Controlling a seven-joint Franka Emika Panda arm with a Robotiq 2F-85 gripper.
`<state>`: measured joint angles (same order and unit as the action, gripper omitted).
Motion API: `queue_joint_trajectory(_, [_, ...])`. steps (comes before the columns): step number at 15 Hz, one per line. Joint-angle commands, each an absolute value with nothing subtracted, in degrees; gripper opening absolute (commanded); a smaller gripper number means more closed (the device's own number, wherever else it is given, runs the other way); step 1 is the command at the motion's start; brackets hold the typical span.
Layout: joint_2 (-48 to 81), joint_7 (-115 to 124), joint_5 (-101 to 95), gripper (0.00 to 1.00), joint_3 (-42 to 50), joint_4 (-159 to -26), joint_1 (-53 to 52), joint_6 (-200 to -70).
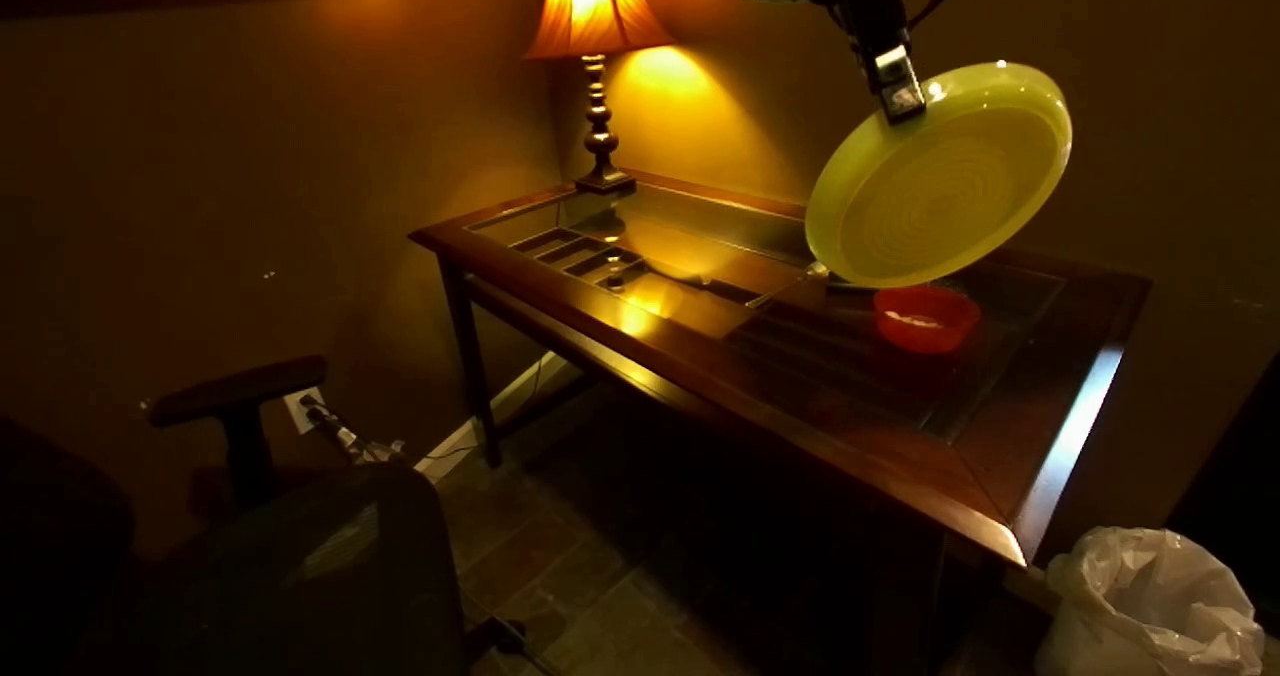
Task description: Pour the contents of the yellow plate into the orange bowl
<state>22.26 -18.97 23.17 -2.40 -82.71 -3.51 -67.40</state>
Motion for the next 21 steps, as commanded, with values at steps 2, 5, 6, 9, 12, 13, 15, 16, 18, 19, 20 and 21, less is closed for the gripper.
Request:
queue_joint_trajectory(2, [22.3,-18.8,21.5,0.04,-3.8,-82.7,-2.7,-67.4])
queue_joint_trajectory(5, [21.0,-18.5,18.1,0.01,-3.2,-85.4,-4.1,-77.8])
queue_joint_trajectory(6, [21.5,-18.6,18.3,0.01,-3.5,-85.4,-4.0,-81.8])
queue_joint_trajectory(9, [22.0,-19.6,17.5,0.01,-4.6,-88.4,-4.8,-96.4])
queue_joint_trajectory(12, [24.0,-21.6,10.0,0.01,-5.2,-90.0,-5.9,-105.8])
queue_joint_trajectory(13, [24.4,-21.8,7.6,0.01,-5.2,-91.0,-6.1,-109.3])
queue_joint_trajectory(15, [25.9,-22.4,2.3,0.01,-5.0,-92.1,-6.4,-114.9])
queue_joint_trajectory(16, [27.0,-22.5,-0.4,0.01,-4.7,-92.2,-6.4,-117.5])
queue_joint_trajectory(18, [29.0,-22.2,-5.9,0.01,-4.1,-92.2,-6.5,-122.9])
queue_joint_trajectory(19, [29.8,-21.1,-7.8,0.01,-3.8,-92.3,-6.5,-127.0])
queue_joint_trajectory(20, [30.5,-19.1,-7.3,0.01,-3.9,-92.8,-5.9,-132.3])
queue_joint_trajectory(21, [31.6,-17.4,-4.9,0.01,-4.5,-92.4,-5.1,-135.6])
